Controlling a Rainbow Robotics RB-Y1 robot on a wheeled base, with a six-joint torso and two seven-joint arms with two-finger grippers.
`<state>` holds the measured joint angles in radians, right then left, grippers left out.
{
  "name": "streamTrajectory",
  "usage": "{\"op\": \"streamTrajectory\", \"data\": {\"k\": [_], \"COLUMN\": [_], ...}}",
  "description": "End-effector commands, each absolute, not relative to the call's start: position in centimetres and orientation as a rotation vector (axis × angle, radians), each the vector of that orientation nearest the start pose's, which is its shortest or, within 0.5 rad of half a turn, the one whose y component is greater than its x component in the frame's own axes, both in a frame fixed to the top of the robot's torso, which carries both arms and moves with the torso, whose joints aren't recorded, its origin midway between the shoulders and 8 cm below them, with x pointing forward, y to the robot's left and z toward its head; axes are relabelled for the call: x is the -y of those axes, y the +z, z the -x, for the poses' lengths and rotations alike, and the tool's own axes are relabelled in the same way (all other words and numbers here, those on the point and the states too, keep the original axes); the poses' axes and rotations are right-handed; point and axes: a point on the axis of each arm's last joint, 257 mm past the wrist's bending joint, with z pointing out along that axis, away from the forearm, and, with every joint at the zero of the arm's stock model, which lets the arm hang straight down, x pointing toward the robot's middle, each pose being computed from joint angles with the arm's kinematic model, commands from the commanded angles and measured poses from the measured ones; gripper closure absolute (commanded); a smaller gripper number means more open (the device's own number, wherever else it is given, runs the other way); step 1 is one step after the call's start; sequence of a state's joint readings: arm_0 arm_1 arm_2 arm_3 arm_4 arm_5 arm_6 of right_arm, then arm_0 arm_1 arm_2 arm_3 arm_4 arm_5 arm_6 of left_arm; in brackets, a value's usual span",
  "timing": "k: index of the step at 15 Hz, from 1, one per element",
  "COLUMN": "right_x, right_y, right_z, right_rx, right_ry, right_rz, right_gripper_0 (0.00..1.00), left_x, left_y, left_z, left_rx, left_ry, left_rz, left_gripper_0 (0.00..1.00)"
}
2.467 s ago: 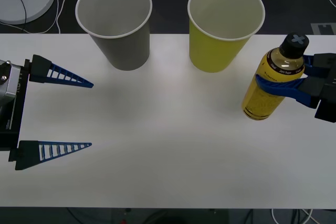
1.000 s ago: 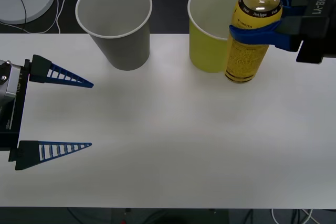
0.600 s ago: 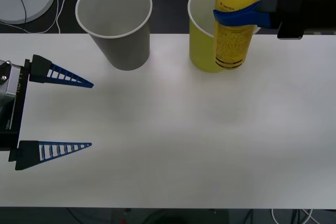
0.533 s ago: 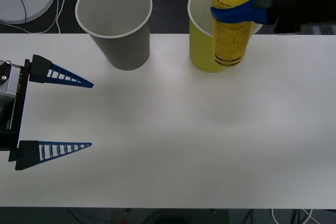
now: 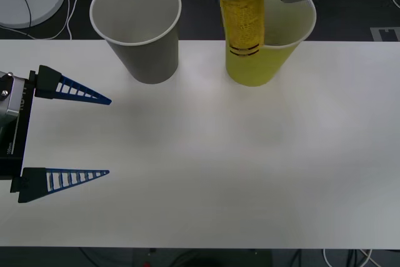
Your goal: Put the can into the green bin and the plastic bottle into the gray bin
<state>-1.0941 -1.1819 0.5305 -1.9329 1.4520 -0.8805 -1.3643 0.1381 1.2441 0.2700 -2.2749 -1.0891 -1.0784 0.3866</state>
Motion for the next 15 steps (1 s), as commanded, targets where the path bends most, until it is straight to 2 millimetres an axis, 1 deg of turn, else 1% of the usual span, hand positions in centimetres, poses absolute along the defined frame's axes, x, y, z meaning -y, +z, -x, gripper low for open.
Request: {"op": "streamTrajectory", "data": {"k": [1, 4, 6, 7, 11, 12, 15], "right_x": [2.7, 0.3, -0.9, -1.5, -3.3, -4.0, -5.3], "right_y": [8.9, 9.3, 9.8, 9.8, 10.2, 10.3, 10.2], "right_z": [-47.7, -49.8, -51.1, -51.6, -52.8, -53.0, -54.2], "right_rx": [-1.688, -1.709, -1.720, -1.736, -1.800, -1.819, -1.886], "right_ry": [0.510, 0.523, 0.526, 0.522, 0.485, 0.464, 0.379], "right_rz": [1.182, 1.176, 1.163, 1.166, 1.174, 1.173, 1.197], "right_gripper_0": [1.00, 1.00, 1.00, 1.00, 1.00, 1.00, 1.00], "left_x": [-17.2, -17.2, -17.2, -17.2, -17.2, -17.2, -17.2], "left_y": [-6.7, -6.7, -6.7, -6.7, -6.7, -6.7, -6.7], "left_z": [-30.1, -30.1, -30.1, -30.1, -30.1, -30.1, -30.1], "left_rx": [-1.443, -1.443, -1.443, -1.443, -1.443, -1.443, -1.443], "left_ry": [-0.471, -0.471, -0.471, -0.471, -0.471, -0.471, -0.471], "left_rz": [-1.613, -1.613, -1.613, -1.613, -1.613, -1.613, -1.613], "left_gripper_0": [0.00, 0.00, 0.00, 0.00, 0.00, 0.00, 0.00]}}
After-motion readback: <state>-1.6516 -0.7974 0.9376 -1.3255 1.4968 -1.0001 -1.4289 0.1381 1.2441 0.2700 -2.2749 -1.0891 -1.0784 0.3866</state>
